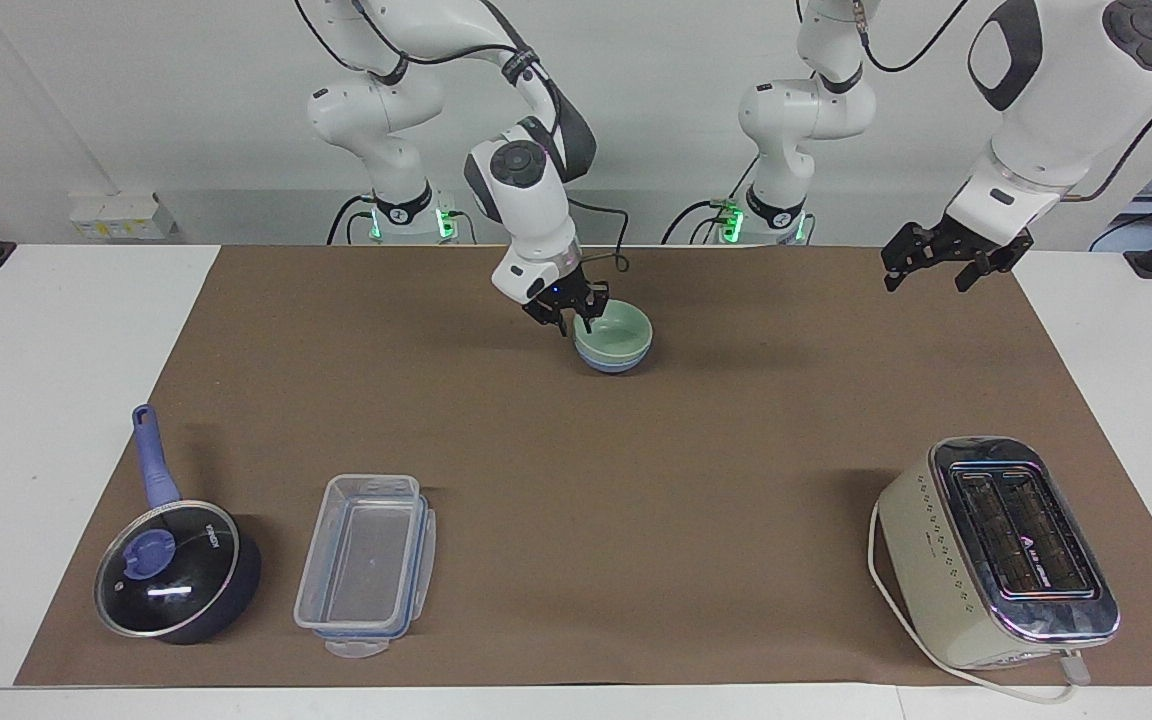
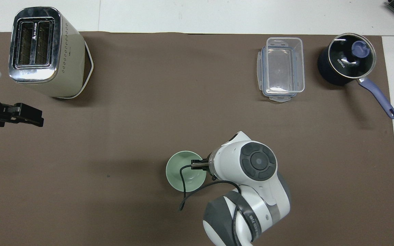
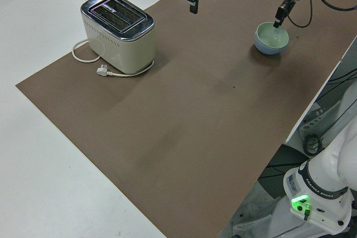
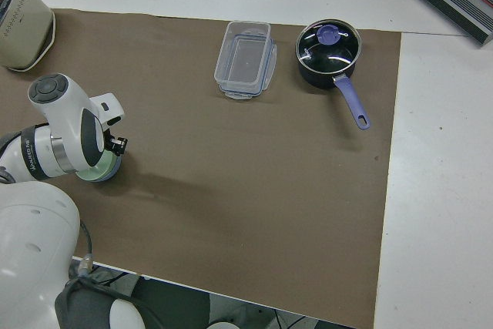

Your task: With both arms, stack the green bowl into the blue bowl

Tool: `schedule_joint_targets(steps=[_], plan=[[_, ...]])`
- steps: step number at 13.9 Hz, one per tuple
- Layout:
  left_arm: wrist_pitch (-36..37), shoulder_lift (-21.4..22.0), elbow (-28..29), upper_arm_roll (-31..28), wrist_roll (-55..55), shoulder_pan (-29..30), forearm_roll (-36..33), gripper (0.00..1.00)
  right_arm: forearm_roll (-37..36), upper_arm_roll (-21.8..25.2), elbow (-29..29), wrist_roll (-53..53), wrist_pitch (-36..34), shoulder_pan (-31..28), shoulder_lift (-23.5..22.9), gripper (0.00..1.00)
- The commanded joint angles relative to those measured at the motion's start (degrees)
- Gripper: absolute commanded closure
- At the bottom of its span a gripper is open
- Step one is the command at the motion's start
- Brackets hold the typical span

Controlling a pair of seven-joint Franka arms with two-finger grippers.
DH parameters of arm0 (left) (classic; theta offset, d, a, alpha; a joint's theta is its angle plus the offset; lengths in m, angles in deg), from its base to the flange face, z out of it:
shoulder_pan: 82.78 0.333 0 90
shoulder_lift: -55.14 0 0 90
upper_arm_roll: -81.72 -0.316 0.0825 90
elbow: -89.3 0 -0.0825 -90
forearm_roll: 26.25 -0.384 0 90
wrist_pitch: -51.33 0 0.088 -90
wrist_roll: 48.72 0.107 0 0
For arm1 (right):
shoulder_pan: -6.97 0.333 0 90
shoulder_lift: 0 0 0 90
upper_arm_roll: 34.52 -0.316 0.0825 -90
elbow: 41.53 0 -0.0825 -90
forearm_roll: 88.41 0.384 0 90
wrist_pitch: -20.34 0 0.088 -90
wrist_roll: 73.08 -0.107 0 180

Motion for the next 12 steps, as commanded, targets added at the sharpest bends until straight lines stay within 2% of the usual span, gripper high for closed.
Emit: schedule_joint_targets(steps=[1,3,5,6,8,12], plan=[[1.3,-0.6,-1.4,0.5,-0.3,0.6,-0.9,0.0,-1.4,0.0,0.6,0.6,-7.5,-5.8,5.8,0.11],[1.3,-0.6,-1.4,0.5,-0.3,0.6,-0.9,0.0,-3.9,0.0,0.7,4.0,-9.9,-10.4,9.2,0.0],[1.3,-0.6,-1.4,0.5,-0.3,0.6,-0.9,0.0,-5.1,0.1,2.5,6.6,-13.7,-15.5,11.7,0.0],[1.3,-0.6,-1.4,0.5,-0.3,0.6,-0.9,0.0,-5.6,0.0,5.3,8.3,-16.9,-18.5,11.8,0.0],[1.3,-0.6,-1.4,0.5,-0.2,0.6,-0.9,0.0,-9.9,-0.1,13.0,11.2,-22.1,-22.8,9.9,0.0],[1.3,-0.6,-1.4,0.5,-0.3,0.6,-0.9,0.0,-15.3,-0.1,28.5,12.2,-31.3,-25.7,2.9,0.0]])
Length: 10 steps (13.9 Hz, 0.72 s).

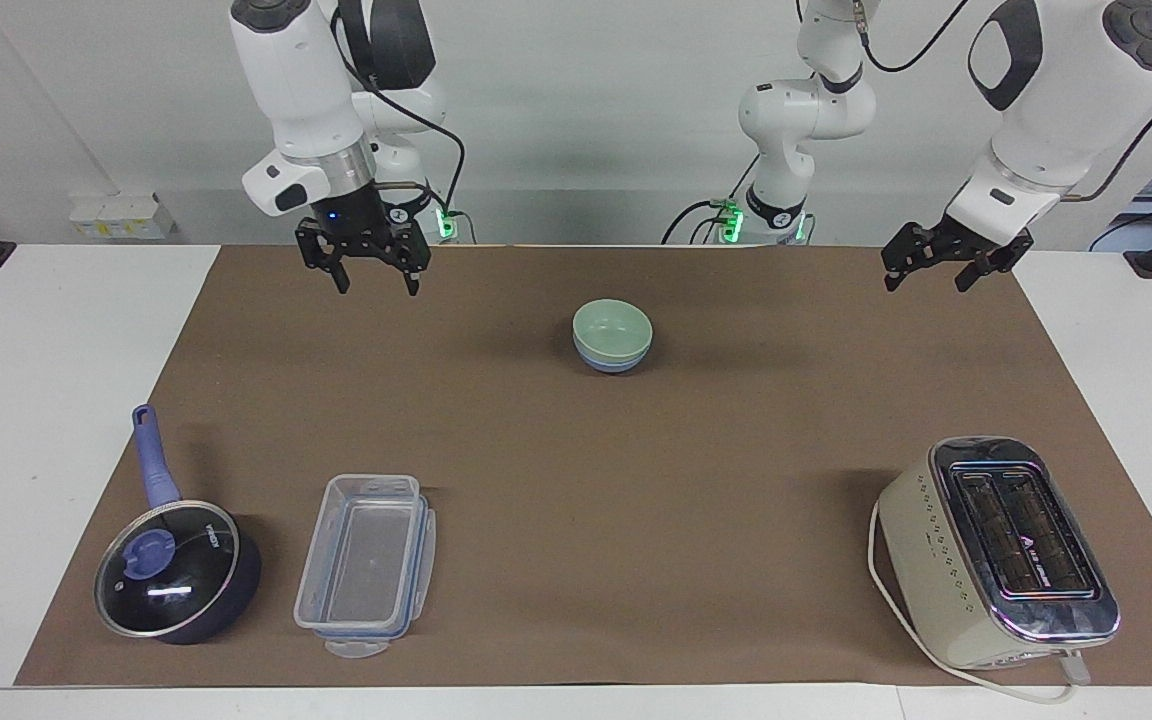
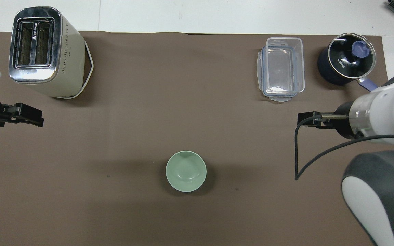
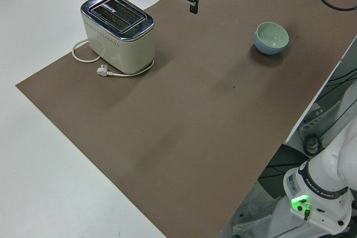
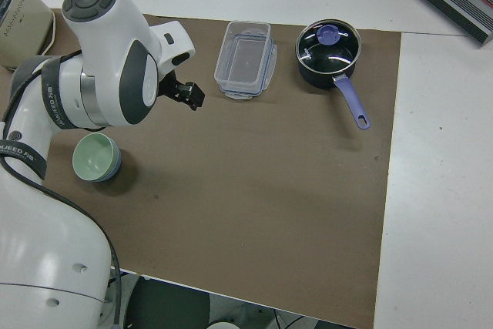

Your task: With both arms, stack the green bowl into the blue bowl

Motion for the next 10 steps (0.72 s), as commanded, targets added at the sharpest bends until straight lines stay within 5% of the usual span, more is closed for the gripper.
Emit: schedule_joint_targets(steps=[1,5,10], plan=[[1.3,-0.6,-1.4,0.5,-0.3,0.6,-0.9,0.0,-3.0,-0.8,12.4,0.6,-6.5,-1.6,-7.4,0.0],[1.3,-0.6,-1.4,0.5,-0.3,0.6,-0.9,0.0,-5.3,-0.8,16.7,0.7,-10.5,-1.6,-9.4,0.0],[1.3,-0.6,-1.4,0.5,-0.3,0.6,-0.9,0.0,-4.3,-0.6,11.5,0.9,-11.1,-3.2,-5.9,0.0]])
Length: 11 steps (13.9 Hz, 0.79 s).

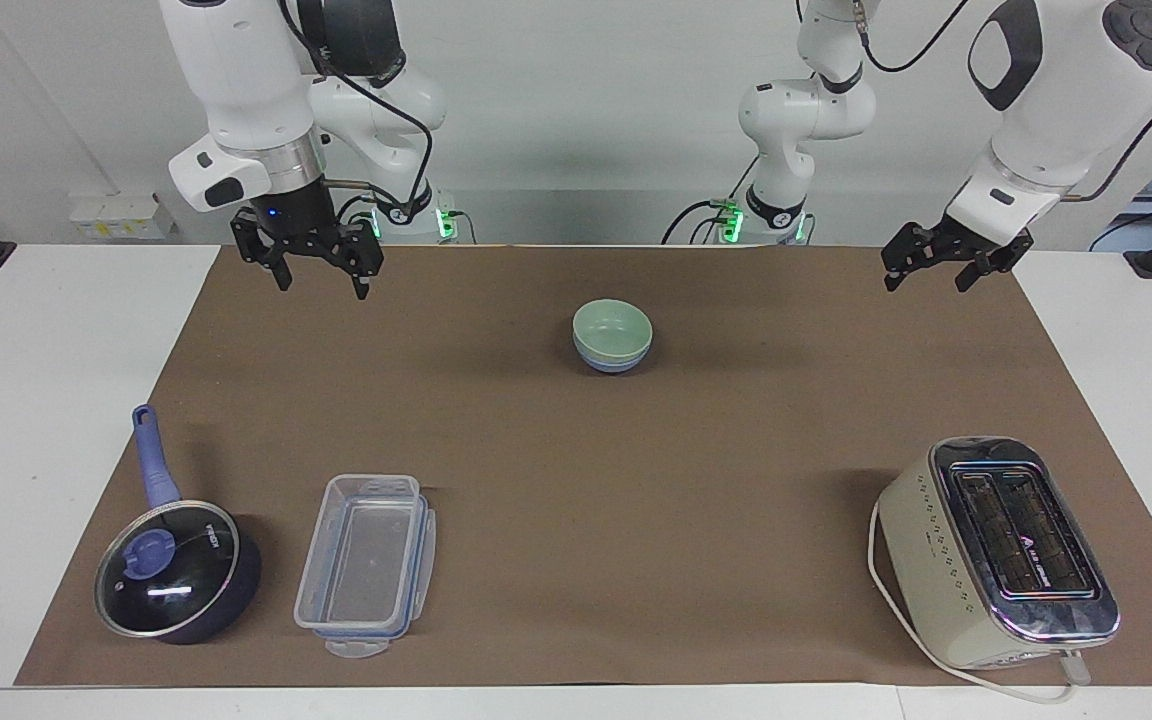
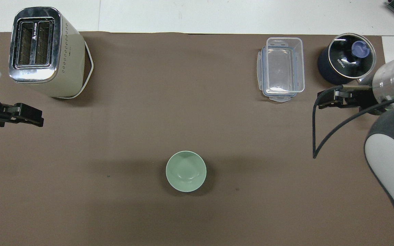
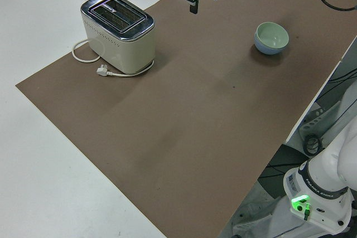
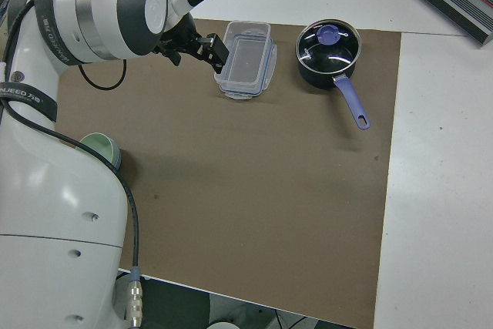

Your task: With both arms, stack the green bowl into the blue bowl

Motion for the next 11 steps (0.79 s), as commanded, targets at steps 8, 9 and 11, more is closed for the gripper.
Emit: schedule_joint_targets(steps=[8,9,11], plan=[[1.3,-0.6,-1.4,0.5,-0.3,0.6,-0.9,0.0,1.6,-0.6,-4.2,3.0,1.3,-3.3,2.8,0.0],[1.3,-0.6,-1.4,0.5,-0.3,0.6,-0.9,0.0,3.5,-0.5,-4.3,2.9,1.3,-3.6,2.8,0.0],[1.3,-0.6,-1.4,0.5,-0.2,0.6,-0.9,0.0,3.7,-0.5,-4.4,3.2,1.3,-4.0,2.8,0.0]])
